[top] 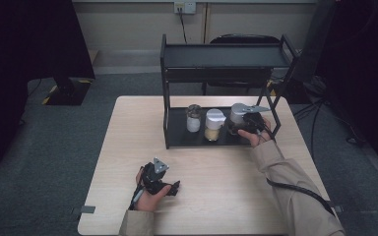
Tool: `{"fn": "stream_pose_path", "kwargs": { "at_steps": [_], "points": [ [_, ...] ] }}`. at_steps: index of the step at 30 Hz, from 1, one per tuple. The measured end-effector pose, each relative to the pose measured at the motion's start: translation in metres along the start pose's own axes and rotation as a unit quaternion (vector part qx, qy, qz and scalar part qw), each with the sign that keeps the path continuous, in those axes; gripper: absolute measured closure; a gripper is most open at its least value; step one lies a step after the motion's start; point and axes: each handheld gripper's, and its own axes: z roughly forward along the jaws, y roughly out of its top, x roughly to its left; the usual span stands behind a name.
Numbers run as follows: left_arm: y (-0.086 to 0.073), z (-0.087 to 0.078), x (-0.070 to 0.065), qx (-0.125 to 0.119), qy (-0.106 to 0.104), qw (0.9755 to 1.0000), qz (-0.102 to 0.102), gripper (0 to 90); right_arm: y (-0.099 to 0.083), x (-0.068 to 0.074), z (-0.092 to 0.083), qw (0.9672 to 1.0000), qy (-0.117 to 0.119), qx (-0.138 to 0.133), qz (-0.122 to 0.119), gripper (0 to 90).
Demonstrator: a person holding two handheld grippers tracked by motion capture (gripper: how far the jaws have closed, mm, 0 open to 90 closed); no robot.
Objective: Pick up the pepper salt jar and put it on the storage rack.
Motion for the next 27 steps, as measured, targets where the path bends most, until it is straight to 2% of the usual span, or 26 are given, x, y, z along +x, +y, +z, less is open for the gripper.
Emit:
{"fn": "stream_pose_path", "kwargs": {
  "at_steps": [12,14,18,27],
  "points": [
    [0.0,0.0,0.0,0.0,0.0,1.0,0.0,0.0,0.001,-0.003,-0.01,0.9999,-0.001,0.011,0.01,3.5],
    [0.0,0.0,0.0,0.0,0.0,1.0,0.0,0.0,0.002,-0.002,-0.012,0.9999,-0.003,0.012,0.005,2.4],
    [0.0,0.0,0.0,0.0,0.0,1.0,0.0,0.0,0.001,-0.002,-0.017,0.9999,-0.002,0.014,0.001,1.4],
    [0.0,0.0,0.0,0.0,0.0,1.0,0.0,0.0,-0.007,-0.004,-0.025,0.9997,0.01,0.01,0.02,1.3]
  ]
}}
